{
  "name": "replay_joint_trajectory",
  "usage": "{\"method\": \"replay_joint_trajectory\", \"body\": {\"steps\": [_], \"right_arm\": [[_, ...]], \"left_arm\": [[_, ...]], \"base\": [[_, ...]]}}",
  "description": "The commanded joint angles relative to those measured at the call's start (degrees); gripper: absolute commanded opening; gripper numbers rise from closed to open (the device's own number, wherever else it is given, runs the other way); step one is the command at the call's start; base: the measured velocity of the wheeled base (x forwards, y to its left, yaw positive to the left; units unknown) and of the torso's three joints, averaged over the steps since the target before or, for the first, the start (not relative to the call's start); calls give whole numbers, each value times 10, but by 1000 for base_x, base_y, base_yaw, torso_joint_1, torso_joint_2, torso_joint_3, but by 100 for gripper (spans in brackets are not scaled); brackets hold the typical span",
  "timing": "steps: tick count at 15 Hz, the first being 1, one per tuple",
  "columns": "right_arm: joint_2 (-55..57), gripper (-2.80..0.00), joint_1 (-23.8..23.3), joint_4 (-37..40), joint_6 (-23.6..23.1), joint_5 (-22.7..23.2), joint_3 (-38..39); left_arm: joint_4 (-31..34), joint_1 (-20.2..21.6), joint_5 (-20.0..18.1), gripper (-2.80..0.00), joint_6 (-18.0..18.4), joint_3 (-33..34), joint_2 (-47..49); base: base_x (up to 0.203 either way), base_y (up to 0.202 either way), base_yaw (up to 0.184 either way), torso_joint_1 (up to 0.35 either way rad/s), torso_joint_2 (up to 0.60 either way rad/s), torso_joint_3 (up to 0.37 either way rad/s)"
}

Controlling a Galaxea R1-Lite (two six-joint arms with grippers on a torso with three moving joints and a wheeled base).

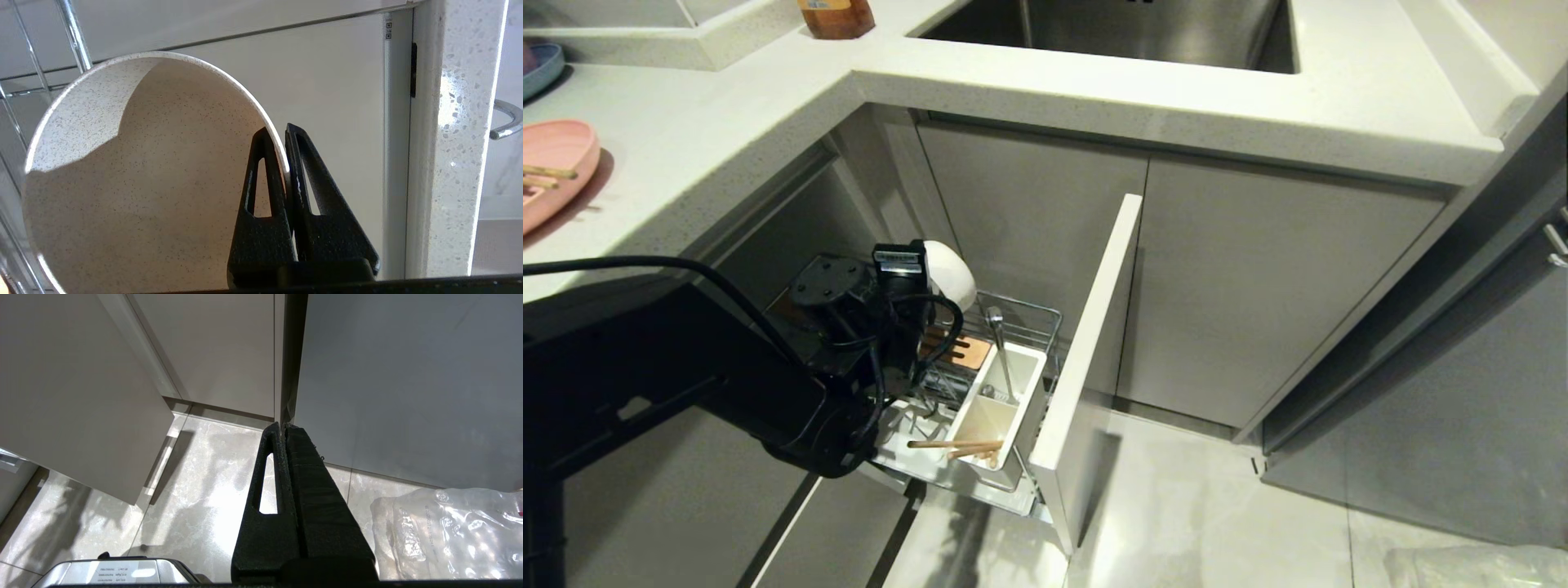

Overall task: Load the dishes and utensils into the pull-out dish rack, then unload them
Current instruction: Pick up the bowl and place it in the cupboard

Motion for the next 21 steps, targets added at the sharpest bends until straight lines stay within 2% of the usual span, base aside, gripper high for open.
{"method": "replay_joint_trajectory", "body": {"steps": [1,4,21], "right_arm": [[0,-280,0,0,0,0,2],[0,-280,0,0,0,0,1],[0,-280,0,0,0,0,2]], "left_arm": [[-6,0,2,-280,-8,1,1],[-2,6,2,-280,-29,3,9],[22,14,1,-280,-31,-3,35]], "base": [[0,0,0,0,0,0],[0,0,0,0,0,0],[0,0,0,0,0,0]]}}
